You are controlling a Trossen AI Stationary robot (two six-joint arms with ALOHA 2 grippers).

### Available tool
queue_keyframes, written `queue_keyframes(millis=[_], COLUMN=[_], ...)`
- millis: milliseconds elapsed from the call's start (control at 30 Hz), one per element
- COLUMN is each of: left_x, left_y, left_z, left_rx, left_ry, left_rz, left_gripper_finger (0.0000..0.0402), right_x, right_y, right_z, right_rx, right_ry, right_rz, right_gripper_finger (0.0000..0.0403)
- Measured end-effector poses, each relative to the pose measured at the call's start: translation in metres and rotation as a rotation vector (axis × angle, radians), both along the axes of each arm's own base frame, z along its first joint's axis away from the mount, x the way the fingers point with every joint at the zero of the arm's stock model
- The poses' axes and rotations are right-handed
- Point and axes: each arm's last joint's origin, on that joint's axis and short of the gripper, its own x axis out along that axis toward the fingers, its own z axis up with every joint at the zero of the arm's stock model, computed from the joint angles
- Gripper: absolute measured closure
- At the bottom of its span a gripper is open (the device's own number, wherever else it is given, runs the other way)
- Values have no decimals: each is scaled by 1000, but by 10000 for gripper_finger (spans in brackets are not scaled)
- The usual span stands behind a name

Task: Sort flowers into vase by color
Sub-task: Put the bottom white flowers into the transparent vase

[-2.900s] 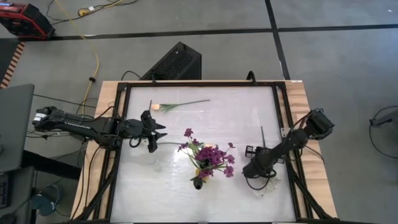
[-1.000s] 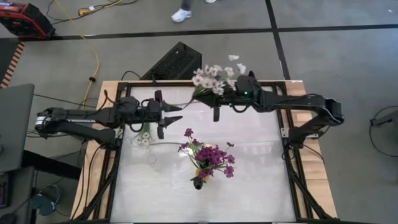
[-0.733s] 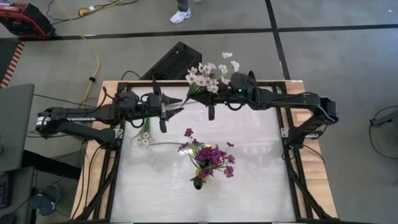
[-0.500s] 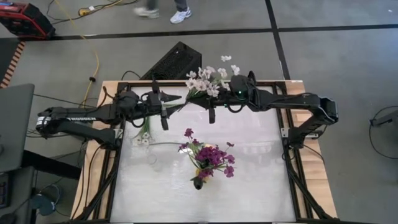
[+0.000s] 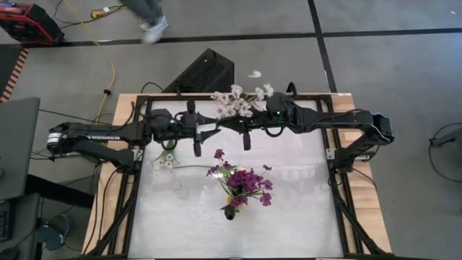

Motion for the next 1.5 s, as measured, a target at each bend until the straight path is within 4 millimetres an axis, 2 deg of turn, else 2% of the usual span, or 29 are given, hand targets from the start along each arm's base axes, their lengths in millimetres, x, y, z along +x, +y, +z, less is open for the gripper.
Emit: queue_keyframes(millis=[333,567,733,900,1000,1133,1267,1400,1500], left_x=[-5,-4,-4,-4,-4,-4,-9,-32,-56], left_y=[-2,-2,-2,-2,-3,-3,-4,-7,-15], left_z=[10,9,9,9,9,10,15,32,43], left_rx=[-42,-60,-92,-104,-105,-114,-119,-138,-163], left_ry=[-75,-82,-88,-90,-90,-95,-120,-186,-203], left_rz=[-54,-55,-58,-62,-76,-90,-86,-111,-213], left_gripper_finger=[260,264,295,349,389,397,399,400,400], right_x=[0,0,0,0,1,1,-2,-19,-35], right_y=[-2,1,1,2,4,8,9,11,14], right_z=[0,0,1,1,1,1,3,11,15], right_rx=[0,0,14,15,15,17,11,15,9], right_ry=[1,-1,-8,-10,-11,-12,-3,42,116], right_rz=[-7,1,1,6,10,20,22,25,35], right_gripper_finger=[380,380,374,369,348,302,240,182,156])
